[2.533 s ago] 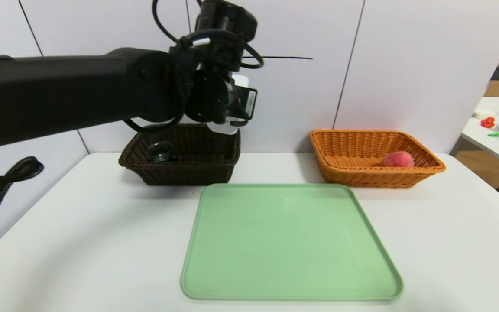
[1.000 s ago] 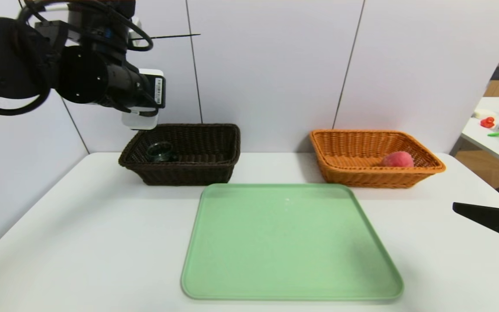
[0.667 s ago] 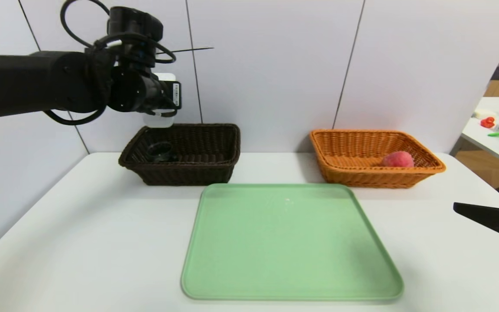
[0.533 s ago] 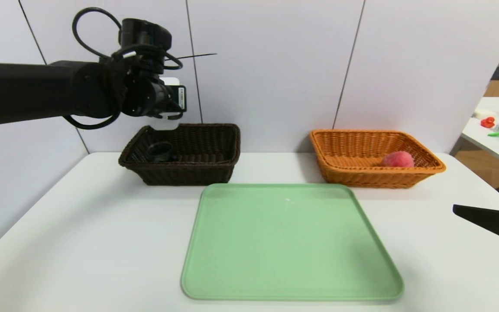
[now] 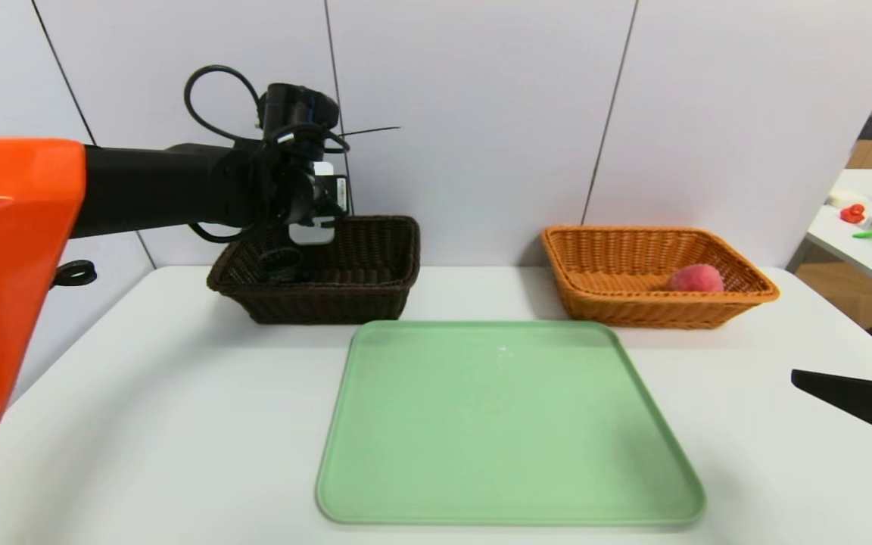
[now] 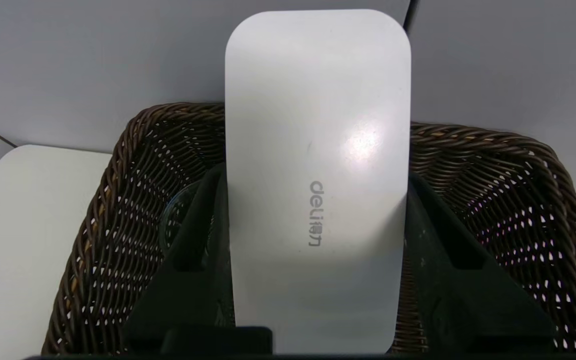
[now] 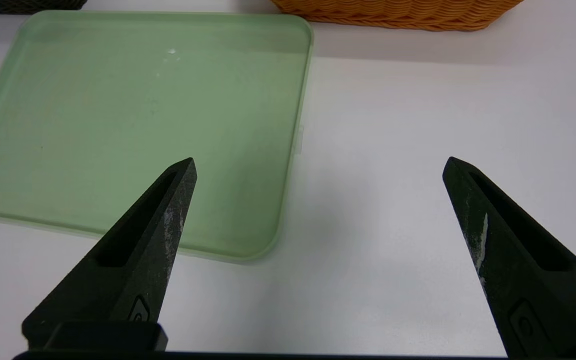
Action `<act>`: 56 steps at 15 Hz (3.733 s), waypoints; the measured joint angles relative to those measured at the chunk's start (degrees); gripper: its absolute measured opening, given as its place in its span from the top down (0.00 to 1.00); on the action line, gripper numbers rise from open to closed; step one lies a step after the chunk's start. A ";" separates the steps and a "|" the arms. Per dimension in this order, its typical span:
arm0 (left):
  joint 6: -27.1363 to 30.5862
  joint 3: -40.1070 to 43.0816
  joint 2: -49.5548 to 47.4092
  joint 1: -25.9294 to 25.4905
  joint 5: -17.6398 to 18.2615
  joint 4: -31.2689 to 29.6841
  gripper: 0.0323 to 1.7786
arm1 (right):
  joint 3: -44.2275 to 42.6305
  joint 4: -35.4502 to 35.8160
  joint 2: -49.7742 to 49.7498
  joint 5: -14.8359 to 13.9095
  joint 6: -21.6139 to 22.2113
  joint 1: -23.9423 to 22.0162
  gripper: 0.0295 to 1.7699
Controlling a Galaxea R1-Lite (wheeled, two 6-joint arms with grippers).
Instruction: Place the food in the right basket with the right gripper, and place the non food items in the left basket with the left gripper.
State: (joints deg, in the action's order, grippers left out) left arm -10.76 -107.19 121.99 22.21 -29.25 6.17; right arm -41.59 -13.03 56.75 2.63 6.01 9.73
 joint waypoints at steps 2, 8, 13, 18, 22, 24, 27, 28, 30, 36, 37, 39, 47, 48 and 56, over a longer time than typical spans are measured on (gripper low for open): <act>-0.41 -2.01 1.79 -0.05 -0.29 -0.02 0.33 | 0.22 -0.05 -0.38 -0.02 -0.04 -0.30 0.04; -0.56 -2.79 2.62 0.06 -0.85 0.55 0.18 | 1.05 -0.02 -1.27 -0.18 -0.12 -0.61 0.04; -0.89 8.87 -7.77 0.22 -2.67 6.06 0.11 | 0.78 0.68 -0.52 -0.11 -0.95 -0.55 0.04; -2.74 27.65 -25.60 -0.88 -4.21 6.92 0.08 | 0.94 0.69 0.41 -0.22 -1.55 -0.04 0.04; -3.01 40.68 -39.55 -2.27 -5.01 7.00 0.06 | 0.48 -1.49 -0.85 -2.11 -3.75 0.02 0.04; -3.12 46.08 -45.81 -3.96 -5.12 6.97 0.06 | 0.41 -5.05 -2.29 -2.19 -3.84 0.07 0.04; -3.07 53.15 -55.26 -7.00 -5.10 6.97 0.06 | 2.23 -6.91 -5.45 -2.23 -3.84 0.00 0.04; -3.07 55.02 -58.21 -7.97 -5.07 6.97 0.05 | 2.99 -6.95 -6.50 -2.22 -3.89 -0.33 0.04; -3.21 57.88 -63.73 -10.61 -4.96 6.92 0.05 | 4.17 -6.89 -8.41 -2.08 -4.01 -1.46 0.04; -3.06 68.19 -77.34 -17.14 -4.85 1.21 0.05 | 6.18 -10.58 -16.26 -1.34 -4.01 -5.02 0.04; -3.12 70.86 -79.63 -17.75 -4.77 -0.83 0.05 | 6.45 -11.28 -17.86 -1.26 -4.01 -5.49 0.04; -2.93 76.26 -84.40 -18.71 -4.55 -4.50 0.05 | 6.81 -12.29 -21.42 -1.26 -3.95 -6.42 0.04; 0.54 90.16 -102.25 -20.07 -4.29 -5.90 0.05 | 6.97 -15.38 -34.60 -2.08 -4.01 -7.97 0.04; 0.54 91.30 -103.86 -20.21 -4.32 -5.90 0.05 | 7.03 -15.57 -36.02 -2.08 -4.01 -8.50 0.04; 3.05 96.50 -116.59 -22.08 -4.07 -4.91 0.05 | 7.34 -15.14 -46.28 -2.01 -3.40 -10.61 0.04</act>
State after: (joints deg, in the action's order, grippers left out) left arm -7.72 -10.69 5.40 0.13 -33.32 1.26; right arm -34.26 -28.17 10.47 0.62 2.61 -0.88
